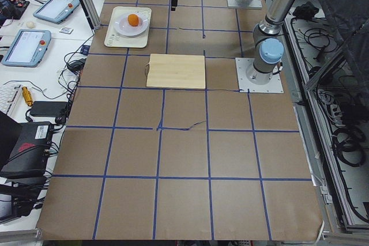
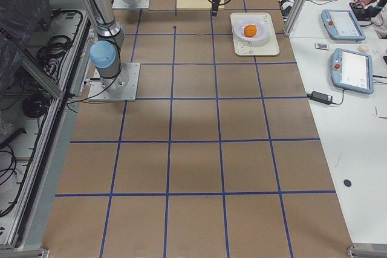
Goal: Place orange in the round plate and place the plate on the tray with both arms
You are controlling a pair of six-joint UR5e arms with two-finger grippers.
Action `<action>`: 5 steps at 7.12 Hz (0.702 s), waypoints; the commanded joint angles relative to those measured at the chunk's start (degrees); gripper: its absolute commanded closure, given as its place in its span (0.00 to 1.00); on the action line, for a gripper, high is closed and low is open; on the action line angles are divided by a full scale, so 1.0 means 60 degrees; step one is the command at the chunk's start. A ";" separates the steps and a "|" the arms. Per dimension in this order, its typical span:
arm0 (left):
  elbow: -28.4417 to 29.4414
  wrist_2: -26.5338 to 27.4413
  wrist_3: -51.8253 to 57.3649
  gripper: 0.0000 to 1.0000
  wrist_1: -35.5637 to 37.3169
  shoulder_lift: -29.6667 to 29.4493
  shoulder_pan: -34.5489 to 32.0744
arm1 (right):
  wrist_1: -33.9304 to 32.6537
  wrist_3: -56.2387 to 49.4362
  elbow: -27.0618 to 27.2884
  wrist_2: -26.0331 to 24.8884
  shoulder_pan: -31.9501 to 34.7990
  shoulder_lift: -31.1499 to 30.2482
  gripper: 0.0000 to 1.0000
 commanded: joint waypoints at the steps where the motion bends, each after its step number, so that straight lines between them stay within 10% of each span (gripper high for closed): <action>1: 0.0000 0.0028 0.0000 0.00 -0.0070 0.0025 -0.0016 | 0.0091 0.0013 0.0145 -0.0169 0.0020 -0.0235 0.00; 5: 0.0189 0.0013 0.0000 0.00 -0.0797 0.0054 -0.0002 | -0.0085 -0.0699 0.0146 -0.0125 0.0212 -0.0352 0.00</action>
